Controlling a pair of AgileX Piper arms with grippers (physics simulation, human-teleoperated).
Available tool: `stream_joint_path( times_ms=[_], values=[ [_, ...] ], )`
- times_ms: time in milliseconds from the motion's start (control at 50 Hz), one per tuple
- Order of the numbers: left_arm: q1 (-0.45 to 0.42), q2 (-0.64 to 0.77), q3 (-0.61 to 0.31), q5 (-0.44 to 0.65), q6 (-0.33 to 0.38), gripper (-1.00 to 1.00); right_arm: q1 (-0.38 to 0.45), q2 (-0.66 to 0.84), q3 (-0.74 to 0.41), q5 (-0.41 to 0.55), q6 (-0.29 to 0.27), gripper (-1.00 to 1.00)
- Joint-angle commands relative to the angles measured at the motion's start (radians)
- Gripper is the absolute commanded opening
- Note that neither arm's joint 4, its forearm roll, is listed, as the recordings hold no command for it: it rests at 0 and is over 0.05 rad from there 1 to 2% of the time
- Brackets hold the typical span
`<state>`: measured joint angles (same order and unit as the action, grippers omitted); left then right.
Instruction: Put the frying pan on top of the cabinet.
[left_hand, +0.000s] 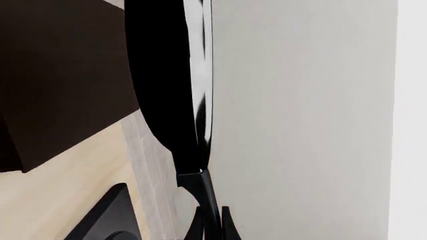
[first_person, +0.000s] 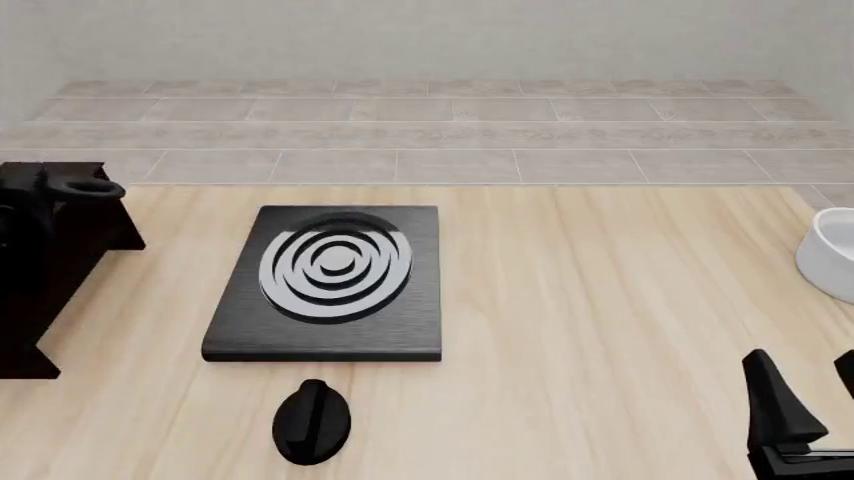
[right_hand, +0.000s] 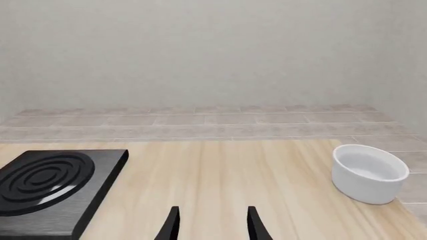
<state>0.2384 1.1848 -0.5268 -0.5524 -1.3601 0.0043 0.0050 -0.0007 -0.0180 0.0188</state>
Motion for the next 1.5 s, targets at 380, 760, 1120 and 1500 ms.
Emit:
stream_joint_path(
  times_ms=[380,760,1120,1500],
  values=[
    [0.019,0.044,0.017,-0.067,-0.036,-1.00,-0.003,0.003,0.000,-0.002,0.003,1.00],
    [0.021,0.063,0.024,-0.090,-0.043,-1.00,-0.008,0.001,0.000,0.000,0.002,1.00],
    [0.027,0.088,0.037,-0.118,-0.054,-1.00,-0.007,0.001,0.000,0.001,0.004,1.00],
    [0.030,0.093,0.050,-0.133,-0.055,-1.00,-0.007,0.002,0.000,0.000,0.002,1.00]
  ],
)
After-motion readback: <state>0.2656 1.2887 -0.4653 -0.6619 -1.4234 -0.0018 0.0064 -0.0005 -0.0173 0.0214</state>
